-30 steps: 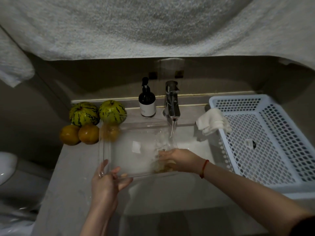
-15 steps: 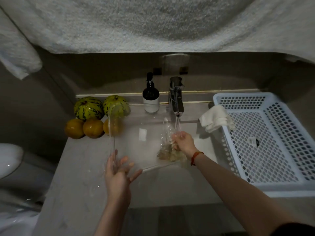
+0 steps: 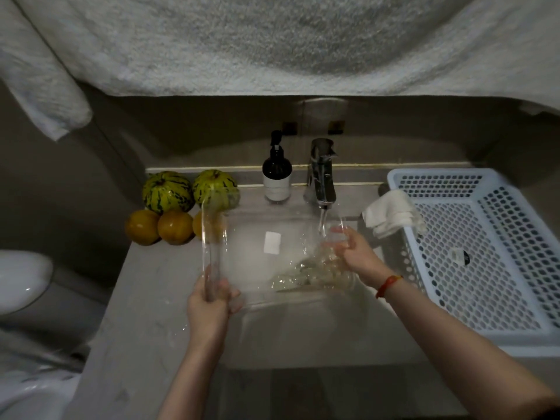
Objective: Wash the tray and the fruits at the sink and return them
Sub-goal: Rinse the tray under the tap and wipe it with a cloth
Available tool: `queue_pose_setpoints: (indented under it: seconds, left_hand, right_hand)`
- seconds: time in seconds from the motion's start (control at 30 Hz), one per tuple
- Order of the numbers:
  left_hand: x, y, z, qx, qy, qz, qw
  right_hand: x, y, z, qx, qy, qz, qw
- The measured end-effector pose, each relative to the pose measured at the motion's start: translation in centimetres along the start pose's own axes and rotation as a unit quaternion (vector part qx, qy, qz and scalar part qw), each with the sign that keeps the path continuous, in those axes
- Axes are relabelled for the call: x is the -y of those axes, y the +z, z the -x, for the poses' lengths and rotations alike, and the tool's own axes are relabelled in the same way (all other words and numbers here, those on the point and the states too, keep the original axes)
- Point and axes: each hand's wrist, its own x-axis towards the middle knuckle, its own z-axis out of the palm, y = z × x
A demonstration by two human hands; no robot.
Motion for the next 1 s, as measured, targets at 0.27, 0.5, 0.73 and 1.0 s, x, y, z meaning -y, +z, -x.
queue_pose_setpoints:
  seconds: [0.27, 0.5, 0.73, 1.0]
  left_hand:
    - [0.9, 1.3, -2.1, 0.048, 0.051, -0.183, 0.981]
    - [2.3, 3.5, -2.9, 0.123, -0.003, -0.299, 0.946]
    - [3.0, 3.5, -2.7, 0.116, -0.040, -0.324, 0.938]
    - [1.7, 1.1, -1.4, 0.025, 0.040, -0.347, 0.937]
  right_hand:
    - [-2.2, -2.5, 5.2, -0.089, 0.059, -0.021, 0.994]
    - [-2.2, -3.6, 5.9, -0.174, 0.046, 0.070, 0.981]
    - [-2.7, -3.9, 5.6, -0.186, 0.028, 0.099, 0.977]
    - [-4.2, -1.6, 1.8, -0.187, 0.051, 0.083, 0.978]
